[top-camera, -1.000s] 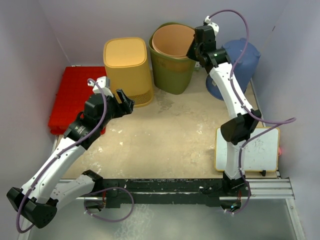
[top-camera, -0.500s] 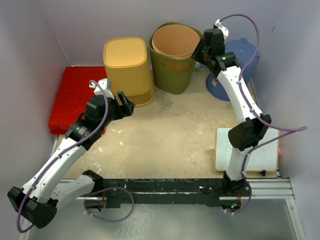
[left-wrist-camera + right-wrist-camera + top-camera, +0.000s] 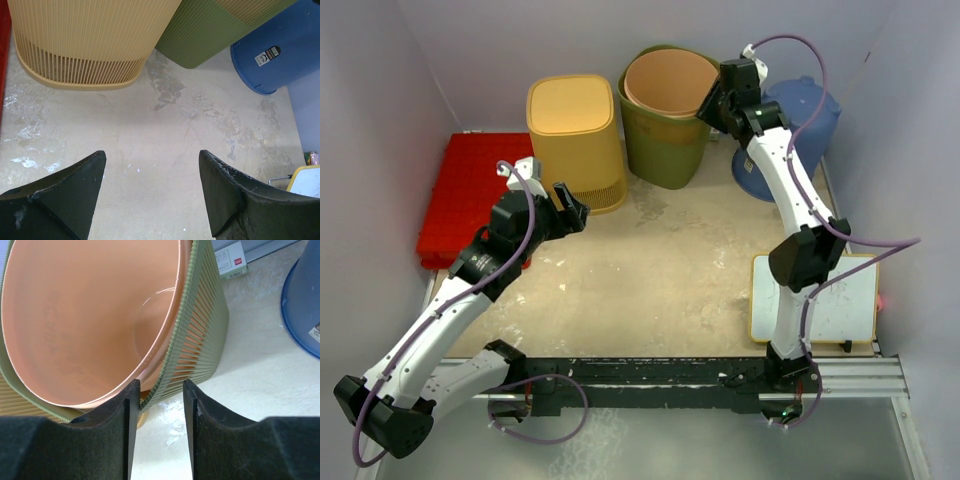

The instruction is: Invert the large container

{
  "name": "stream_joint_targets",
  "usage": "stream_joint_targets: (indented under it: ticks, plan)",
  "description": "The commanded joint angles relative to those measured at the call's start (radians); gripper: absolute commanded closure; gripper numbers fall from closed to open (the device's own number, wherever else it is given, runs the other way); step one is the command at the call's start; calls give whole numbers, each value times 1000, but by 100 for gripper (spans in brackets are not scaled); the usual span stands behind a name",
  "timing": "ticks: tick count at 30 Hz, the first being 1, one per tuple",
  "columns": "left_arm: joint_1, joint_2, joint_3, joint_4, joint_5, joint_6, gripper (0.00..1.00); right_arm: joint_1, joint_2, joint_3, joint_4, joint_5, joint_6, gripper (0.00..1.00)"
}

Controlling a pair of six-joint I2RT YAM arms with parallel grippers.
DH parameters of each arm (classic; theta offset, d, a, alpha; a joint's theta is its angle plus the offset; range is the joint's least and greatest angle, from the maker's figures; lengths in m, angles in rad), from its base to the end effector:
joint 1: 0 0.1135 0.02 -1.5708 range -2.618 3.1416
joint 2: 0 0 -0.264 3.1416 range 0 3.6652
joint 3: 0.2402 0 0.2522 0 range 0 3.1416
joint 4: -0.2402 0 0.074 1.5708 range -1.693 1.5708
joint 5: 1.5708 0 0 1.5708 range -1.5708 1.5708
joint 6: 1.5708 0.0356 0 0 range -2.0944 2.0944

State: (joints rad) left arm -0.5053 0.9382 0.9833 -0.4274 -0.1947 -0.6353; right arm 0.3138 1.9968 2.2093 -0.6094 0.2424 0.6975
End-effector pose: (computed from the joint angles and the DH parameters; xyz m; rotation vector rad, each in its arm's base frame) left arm 0.1844 -0.0942 0.3568 -0.2594 1.9708 -0.5606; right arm 0.4364 0.1326 0.4223 0.5332 1.9067 0.4255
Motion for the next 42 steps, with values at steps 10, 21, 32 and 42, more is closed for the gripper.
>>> stream_joint_targets:
  ticks: [10,21,32,42]
  plan:
    - [-1,-3,-3,40,-5,-6,27,-17,91,212,-243,-67,182,70]
    - [-1,-10,-6,41,-5,-9,27,-27,-15,181,-187,-61,188,100]
    - [-1,-12,-19,47,-2,-9,27,-75,-90,129,-193,-19,108,100]
    - [-1,-5,-24,53,0,-6,27,-105,-153,77,-129,135,-84,45]
